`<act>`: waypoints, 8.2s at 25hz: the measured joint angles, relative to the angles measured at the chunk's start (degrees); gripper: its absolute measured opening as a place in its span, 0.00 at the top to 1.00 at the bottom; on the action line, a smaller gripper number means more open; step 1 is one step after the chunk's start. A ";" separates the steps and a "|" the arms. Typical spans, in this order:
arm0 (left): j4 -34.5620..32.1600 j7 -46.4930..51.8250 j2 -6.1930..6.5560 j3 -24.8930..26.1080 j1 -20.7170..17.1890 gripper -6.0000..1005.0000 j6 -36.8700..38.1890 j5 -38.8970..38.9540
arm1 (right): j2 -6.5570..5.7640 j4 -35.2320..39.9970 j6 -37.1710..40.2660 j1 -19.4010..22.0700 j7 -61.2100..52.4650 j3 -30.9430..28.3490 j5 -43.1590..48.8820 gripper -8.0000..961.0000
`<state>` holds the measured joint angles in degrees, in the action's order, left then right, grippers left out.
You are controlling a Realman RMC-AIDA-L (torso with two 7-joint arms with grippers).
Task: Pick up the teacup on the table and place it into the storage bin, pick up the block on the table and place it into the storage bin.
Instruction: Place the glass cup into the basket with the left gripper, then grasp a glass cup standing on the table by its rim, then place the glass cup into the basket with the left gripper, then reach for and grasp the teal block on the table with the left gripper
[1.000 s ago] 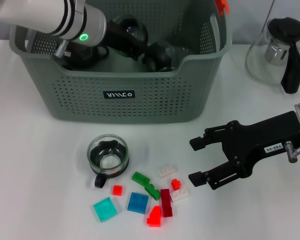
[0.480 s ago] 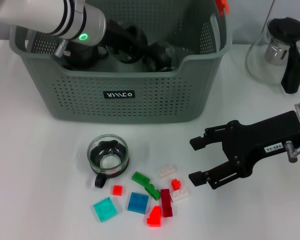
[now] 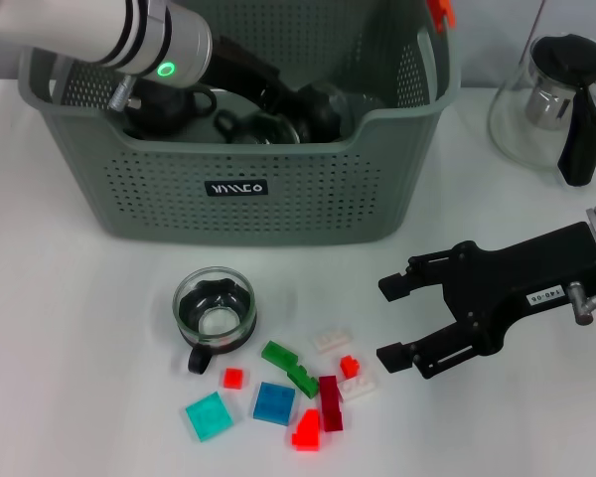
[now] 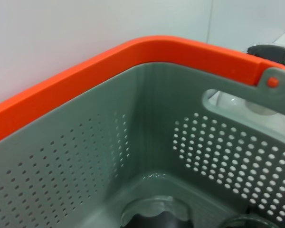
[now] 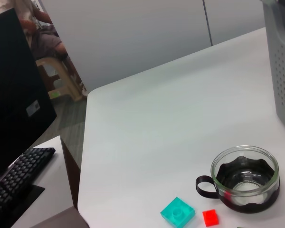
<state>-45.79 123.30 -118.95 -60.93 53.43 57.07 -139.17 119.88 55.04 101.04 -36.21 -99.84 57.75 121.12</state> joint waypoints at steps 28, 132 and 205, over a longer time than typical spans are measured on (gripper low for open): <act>-60.80 -0.38 -5.64 -11.44 -33.70 0.16 46.88 8.66 | -1.09 -1.93 -1.47 -0.07 -0.89 -2.10 -0.11 0.02; -62.40 15.50 -5.12 -3.52 -18.97 0.94 44.29 7.78 | -3.46 -2.22 -0.97 0.46 -0.08 -3.04 -0.02 0.02; -41.01 5.48 -2.76 2.01 -17.47 0.17 24.38 11.61 | -2.77 -2.22 -1.19 -0.07 -0.27 -2.73 0.07 0.02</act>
<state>-86.79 128.78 -121.71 -58.91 35.96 81.46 -127.57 117.11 52.82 99.85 -36.28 -100.12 55.02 121.20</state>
